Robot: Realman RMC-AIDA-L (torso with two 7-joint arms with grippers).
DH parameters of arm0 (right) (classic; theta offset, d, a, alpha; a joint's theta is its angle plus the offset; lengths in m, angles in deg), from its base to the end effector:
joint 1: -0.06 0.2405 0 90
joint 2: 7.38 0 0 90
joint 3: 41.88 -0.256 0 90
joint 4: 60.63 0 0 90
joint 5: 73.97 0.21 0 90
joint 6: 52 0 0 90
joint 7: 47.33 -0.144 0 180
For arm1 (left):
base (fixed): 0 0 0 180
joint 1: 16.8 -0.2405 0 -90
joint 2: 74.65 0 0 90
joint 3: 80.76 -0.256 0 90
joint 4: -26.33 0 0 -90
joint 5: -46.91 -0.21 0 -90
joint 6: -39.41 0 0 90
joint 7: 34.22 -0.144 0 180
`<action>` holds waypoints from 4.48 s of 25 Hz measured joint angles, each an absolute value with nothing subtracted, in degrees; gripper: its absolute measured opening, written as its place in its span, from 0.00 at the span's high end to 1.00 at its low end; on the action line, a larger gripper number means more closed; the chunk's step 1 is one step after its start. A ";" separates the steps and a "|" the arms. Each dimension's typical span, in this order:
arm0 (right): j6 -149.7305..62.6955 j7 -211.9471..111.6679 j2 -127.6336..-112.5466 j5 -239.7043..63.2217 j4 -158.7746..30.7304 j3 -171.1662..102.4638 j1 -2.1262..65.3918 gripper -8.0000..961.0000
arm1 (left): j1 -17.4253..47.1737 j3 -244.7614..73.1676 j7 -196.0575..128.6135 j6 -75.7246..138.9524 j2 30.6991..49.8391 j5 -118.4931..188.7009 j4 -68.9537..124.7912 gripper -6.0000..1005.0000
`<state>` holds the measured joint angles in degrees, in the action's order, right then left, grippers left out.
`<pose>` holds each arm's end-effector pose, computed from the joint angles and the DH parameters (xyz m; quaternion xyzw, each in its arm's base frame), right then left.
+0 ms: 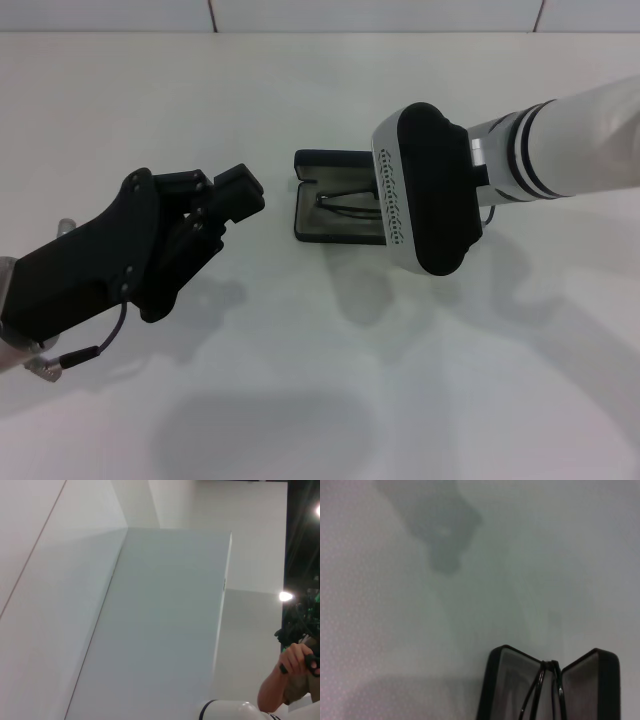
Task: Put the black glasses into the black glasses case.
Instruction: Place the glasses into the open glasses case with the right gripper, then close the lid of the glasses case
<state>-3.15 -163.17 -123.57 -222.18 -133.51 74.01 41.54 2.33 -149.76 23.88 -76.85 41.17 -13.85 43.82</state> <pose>0.0956 0.3684 -0.1006 -0.9222 -0.2714 -0.1771 0.2110 -0.2472 0.2314 0.0154 -0.8046 -0.1221 -0.5761 0.0761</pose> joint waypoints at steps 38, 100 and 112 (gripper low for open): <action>-9.14 -168.82 -123.57 -222.09 -129.71 76.26 41.90 0.87 | 2.10 -149.90 23.80 -76.34 41.37 -14.35 43.79 0.94; 39.80 -142.33 -123.09 -169.16 -126.68 12.49 8.00 0.78 | 29.71 -142.85 43.64 -25.07 42.59 -49.34 51.21 0.87; 39.10 -139.62 -123.14 -168.96 -120.69 12.27 10.56 0.78 | 30.09 -142.83 44.72 -21.10 43.73 -53.14 50.90 0.87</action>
